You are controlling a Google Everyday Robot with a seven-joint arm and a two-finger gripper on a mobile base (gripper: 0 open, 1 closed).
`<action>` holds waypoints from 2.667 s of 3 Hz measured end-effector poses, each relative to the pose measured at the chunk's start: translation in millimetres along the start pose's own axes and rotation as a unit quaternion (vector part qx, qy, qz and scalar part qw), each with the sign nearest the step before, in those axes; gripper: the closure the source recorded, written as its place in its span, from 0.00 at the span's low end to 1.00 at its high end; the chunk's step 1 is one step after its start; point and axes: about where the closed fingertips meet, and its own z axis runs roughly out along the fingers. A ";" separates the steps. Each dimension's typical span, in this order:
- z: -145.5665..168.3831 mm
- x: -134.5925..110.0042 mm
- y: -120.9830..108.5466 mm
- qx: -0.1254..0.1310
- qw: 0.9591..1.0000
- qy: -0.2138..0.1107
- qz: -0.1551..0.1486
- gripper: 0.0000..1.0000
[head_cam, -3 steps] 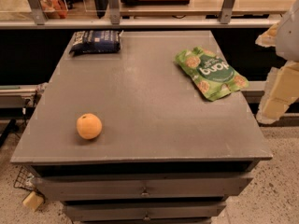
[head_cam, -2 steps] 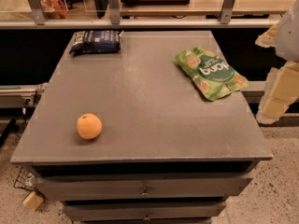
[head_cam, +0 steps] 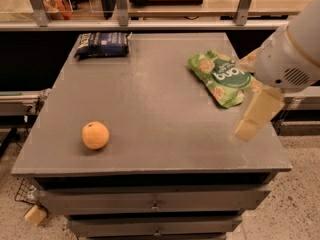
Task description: Move orange near blue chip bag
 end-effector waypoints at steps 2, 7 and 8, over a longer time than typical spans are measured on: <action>63.5 -78.0 27.4 -0.074 0.985 -0.152 0.020 0.00; 164.3 -167.2 55.4 -0.105 0.922 -0.372 -0.004 0.00; 171.9 -182.2 63.1 -0.112 0.912 -0.395 -0.006 0.00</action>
Offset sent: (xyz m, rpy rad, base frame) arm 0.0043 0.0554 -0.0344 0.1789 0.0438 0.0409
